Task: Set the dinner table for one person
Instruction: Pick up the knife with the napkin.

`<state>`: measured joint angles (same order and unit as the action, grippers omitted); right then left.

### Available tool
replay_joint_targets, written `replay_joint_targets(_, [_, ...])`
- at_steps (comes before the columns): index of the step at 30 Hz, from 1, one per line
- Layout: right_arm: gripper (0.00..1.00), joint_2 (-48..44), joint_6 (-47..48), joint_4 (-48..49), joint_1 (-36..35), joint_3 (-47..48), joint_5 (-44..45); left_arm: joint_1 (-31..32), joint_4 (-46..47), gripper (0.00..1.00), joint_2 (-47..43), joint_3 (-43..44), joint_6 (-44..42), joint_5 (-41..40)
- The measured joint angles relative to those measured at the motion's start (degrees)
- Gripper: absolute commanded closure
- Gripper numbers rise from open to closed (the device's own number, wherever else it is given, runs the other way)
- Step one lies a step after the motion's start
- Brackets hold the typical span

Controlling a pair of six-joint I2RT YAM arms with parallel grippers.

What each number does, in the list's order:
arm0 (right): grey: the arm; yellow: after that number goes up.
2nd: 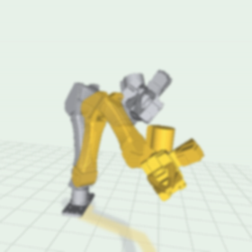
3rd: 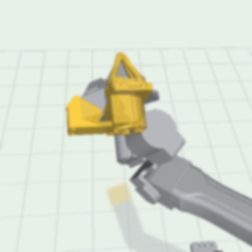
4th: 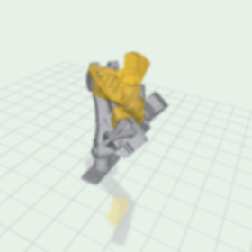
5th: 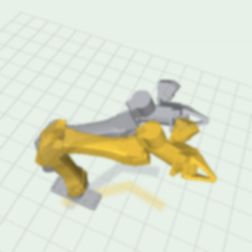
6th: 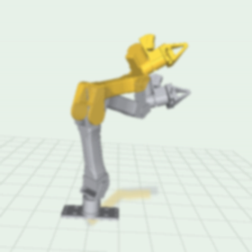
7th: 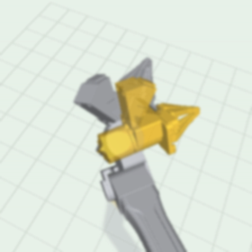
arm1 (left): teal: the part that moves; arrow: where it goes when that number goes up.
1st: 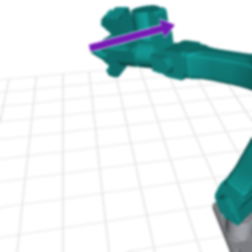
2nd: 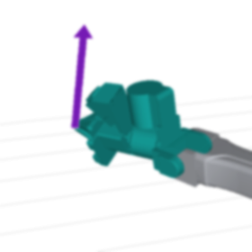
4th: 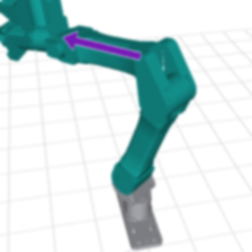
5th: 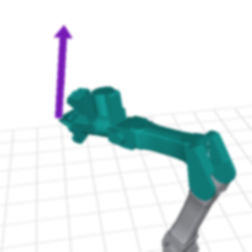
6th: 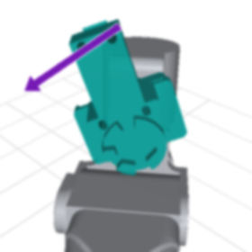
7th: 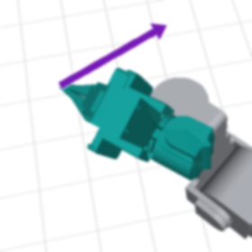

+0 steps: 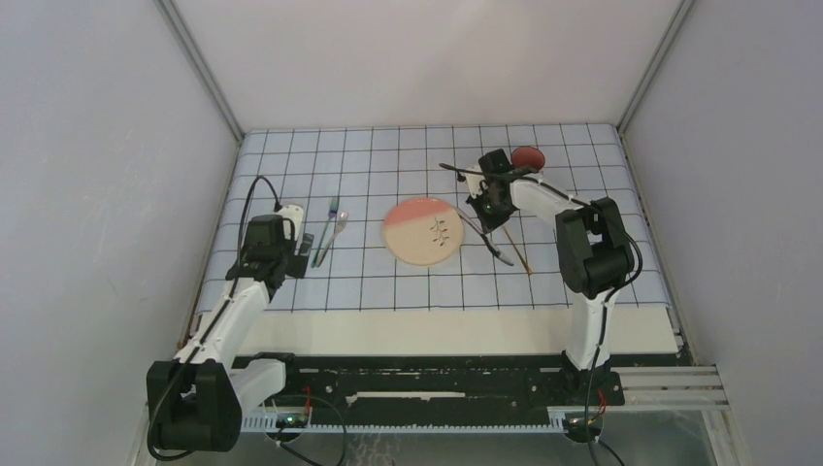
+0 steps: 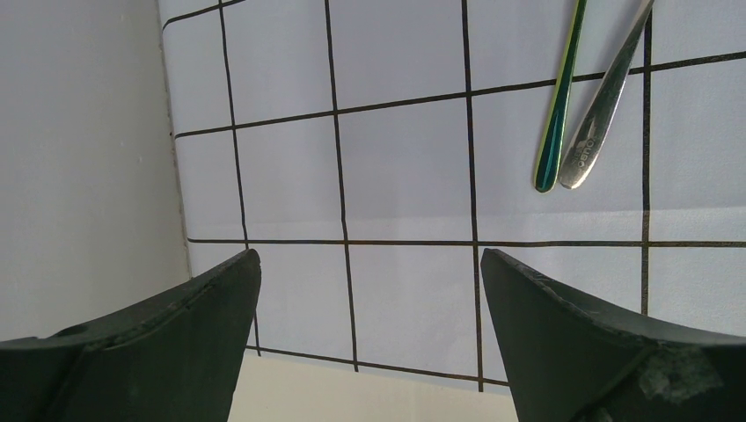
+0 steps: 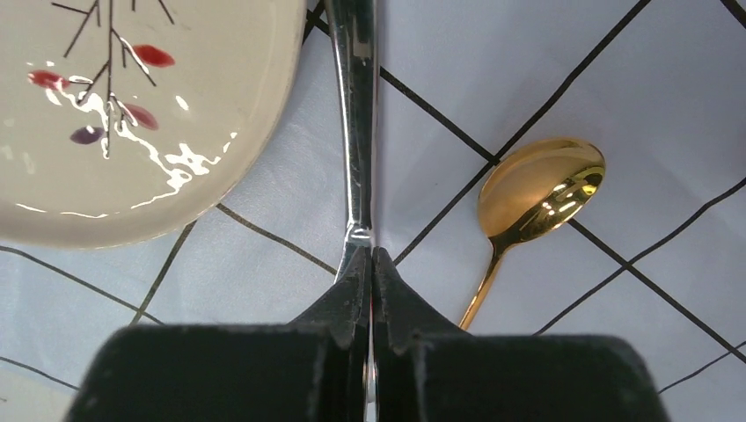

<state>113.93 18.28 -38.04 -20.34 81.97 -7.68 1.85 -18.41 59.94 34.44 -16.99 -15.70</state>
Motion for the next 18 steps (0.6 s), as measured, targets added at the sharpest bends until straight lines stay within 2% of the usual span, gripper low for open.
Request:
replay_joint_targets(6, [1.0,-0.7,-0.9,0.5,0.0,-0.8,-1.3,0.0,0.0,0.0,0.0,0.0,0.0,0.1])
replay_joint_targets(7, [0.98,-0.7,-1.0,0.3,0.0,-0.8,-1.4,0.0,0.0,0.0,0.0,0.0,0.0,0.1])
replay_joint_targets(11, [0.72,-0.6,-1.4,-0.3,0.1,-0.8,-1.6,0.0,0.0,0.0,0.0,0.0,0.0,0.1])
replay_joint_targets(14, [0.66,0.0,-1.5,-0.7,0.1,-0.8,-1.5,0.0,0.0,0.0,0.0,0.0,0.0,0.1])
replay_joint_targets(18, [0.62,1.9,-1.5,-1.6,0.1,0.5,-1.4,0.0,-0.2,0.0,-0.1,0.0,0.0,0.1])
